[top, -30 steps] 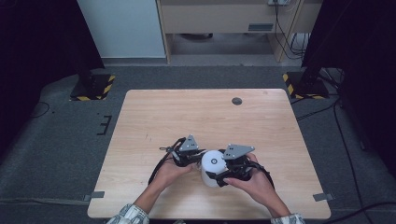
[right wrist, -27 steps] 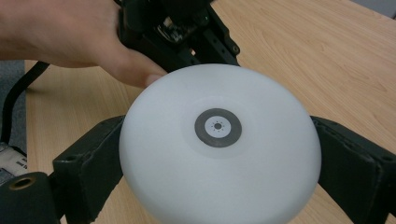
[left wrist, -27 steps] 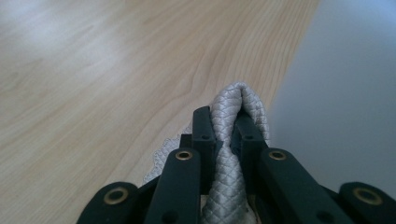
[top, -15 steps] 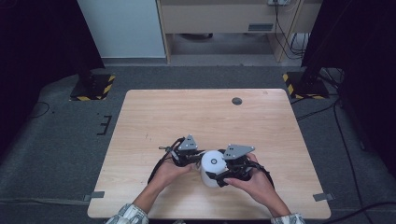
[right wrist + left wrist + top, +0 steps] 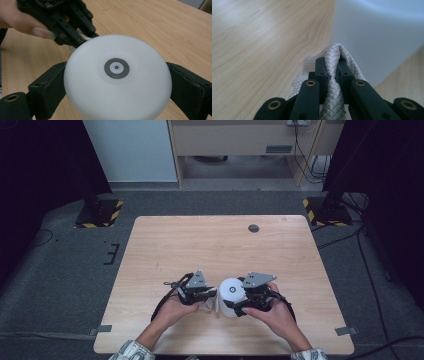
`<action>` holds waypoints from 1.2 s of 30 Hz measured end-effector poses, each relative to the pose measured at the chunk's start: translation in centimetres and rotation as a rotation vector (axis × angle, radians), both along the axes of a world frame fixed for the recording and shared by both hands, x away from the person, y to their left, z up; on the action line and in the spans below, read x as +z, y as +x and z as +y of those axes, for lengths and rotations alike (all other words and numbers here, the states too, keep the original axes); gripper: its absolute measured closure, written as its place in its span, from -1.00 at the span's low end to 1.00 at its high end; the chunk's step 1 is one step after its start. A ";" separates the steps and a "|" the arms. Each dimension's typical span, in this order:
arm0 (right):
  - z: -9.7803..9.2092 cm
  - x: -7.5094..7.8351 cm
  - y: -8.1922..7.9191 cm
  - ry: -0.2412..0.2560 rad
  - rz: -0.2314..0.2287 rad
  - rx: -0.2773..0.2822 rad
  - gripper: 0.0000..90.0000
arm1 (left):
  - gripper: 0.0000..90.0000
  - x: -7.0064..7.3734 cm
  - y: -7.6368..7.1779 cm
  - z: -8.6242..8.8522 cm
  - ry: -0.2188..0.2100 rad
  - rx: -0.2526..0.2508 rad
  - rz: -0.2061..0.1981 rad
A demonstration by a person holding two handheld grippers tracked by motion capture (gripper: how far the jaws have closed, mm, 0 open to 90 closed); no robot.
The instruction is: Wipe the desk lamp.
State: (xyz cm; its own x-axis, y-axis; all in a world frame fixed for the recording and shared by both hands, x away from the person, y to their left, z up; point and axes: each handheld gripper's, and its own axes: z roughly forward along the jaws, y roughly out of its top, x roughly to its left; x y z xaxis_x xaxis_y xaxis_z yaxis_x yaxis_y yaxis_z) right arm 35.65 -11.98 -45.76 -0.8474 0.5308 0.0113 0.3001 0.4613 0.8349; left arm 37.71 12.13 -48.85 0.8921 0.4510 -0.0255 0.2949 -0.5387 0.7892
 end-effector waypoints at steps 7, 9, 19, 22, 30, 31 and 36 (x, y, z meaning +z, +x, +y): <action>-0.5 0.0 0.3 0.001 -0.001 -0.029 -0.80 | 0.82 -0.2 -1.3 -0.1 0.034 -0.067 0.016; -0.5 0.0 0.3 0.001 -0.003 -0.030 -0.79 | 0.83 -0.1 -1.3 -0.2 0.030 -0.058 0.010; 0.0 -0.1 -0.1 0.008 -0.002 0.015 -0.79 | 0.83 0.3 0.4 0.0 -0.032 0.022 -0.029; 0.1 -0.1 -0.2 0.006 -0.001 0.022 -0.79 | 0.83 0.2 0.9 -0.3 -0.039 0.031 -0.033; 0.2 0.0 -0.3 0.003 -0.004 0.039 -0.79 | 0.83 -1.1 1.8 -1.5 0.000 0.046 -0.024; 0.2 0.0 -0.3 0.002 -0.004 0.038 -0.79 | 0.83 -1.3 1.7 -1.4 0.009 0.042 -0.021; 0.2 0.0 -0.2 0.004 -0.001 0.033 -0.79 | 0.83 -1.3 1.4 -1.1 0.027 0.031 -0.012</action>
